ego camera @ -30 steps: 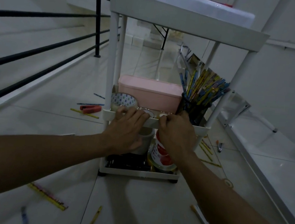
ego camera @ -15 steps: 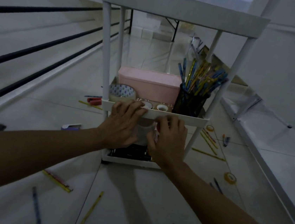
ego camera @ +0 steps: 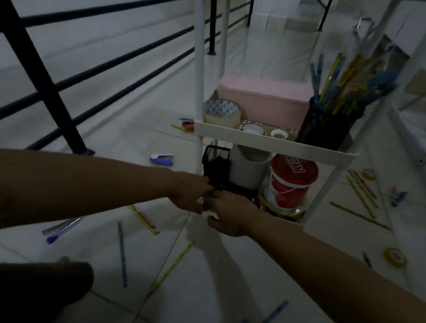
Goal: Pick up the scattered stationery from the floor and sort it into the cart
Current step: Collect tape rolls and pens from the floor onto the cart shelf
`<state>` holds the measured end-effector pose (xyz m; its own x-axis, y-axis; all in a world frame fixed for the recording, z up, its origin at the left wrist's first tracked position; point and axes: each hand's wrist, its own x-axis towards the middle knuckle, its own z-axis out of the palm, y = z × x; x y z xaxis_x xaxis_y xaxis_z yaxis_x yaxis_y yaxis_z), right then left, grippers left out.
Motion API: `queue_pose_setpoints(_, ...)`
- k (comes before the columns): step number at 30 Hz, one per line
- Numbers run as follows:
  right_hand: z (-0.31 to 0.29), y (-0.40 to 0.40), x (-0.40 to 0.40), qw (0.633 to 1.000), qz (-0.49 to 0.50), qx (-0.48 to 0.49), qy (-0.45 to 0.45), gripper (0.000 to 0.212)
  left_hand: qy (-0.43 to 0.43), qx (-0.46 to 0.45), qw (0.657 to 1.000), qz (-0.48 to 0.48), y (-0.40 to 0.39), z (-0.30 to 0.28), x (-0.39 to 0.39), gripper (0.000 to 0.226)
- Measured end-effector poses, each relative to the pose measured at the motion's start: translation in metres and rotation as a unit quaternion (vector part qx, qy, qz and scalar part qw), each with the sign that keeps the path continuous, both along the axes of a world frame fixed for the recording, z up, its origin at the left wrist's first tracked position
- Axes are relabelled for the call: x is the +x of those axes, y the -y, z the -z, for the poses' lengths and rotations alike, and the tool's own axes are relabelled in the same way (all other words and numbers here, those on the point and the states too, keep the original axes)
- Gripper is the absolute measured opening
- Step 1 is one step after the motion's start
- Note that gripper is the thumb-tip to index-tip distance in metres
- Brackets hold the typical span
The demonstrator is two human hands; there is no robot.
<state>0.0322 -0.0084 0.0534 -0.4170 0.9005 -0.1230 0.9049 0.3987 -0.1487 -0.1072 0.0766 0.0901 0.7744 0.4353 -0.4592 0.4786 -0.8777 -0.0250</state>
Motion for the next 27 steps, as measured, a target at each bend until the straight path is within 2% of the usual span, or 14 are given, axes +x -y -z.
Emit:
queue_pose_setpoints(3,0.012,-0.026,-0.031,0.999,0.015,-0.025,-0.019,0.041,-0.085,-0.028,0.996,0.029,-0.035,0.023,-0.036,0.044)
queue_pose_setpoints(7,0.038,-0.069,-0.086,0.998,0.03,-0.042,-0.036,0.04,-0.147,0.031,0.988,0.046,-0.099,0.031,-0.096,0.044)
queue_pose_setpoints(11,0.059,-0.128,-0.13,0.997,0.056,-0.042,-0.043,0.047,-0.106,0.107,0.988,0.036,-0.177,0.026,-0.131,0.052)
queue_pose_setpoints(13,0.072,-0.158,-0.143,0.99,0.117,-0.013,-0.072,0.052,-0.075,0.134,0.988,0.032,-0.215,0.031,-0.13,0.056)
queue_pose_setpoints(17,0.107,-0.205,-0.149,0.932,0.304,0.023,-0.194,0.055,-0.005,0.15,0.989,-0.015,-0.279,0.046,-0.108,0.057)
queue_pose_setpoints(21,0.131,-0.242,-0.135,0.835,0.48,0.04,-0.266,0.05,0.097,0.094,0.986,-0.102,-0.322,0.074,-0.085,0.06)
queue_pose_setpoints(23,0.138,-0.264,-0.129,0.822,0.506,0.059,-0.255,0.05,0.128,0.084,0.981,-0.115,-0.337,0.095,-0.081,0.06)
queue_pose_setpoints(27,0.144,-0.303,-0.121,0.812,0.526,0.108,-0.23,0.055,0.137,0.075,0.979,-0.131,-0.366,0.146,-0.084,0.068)
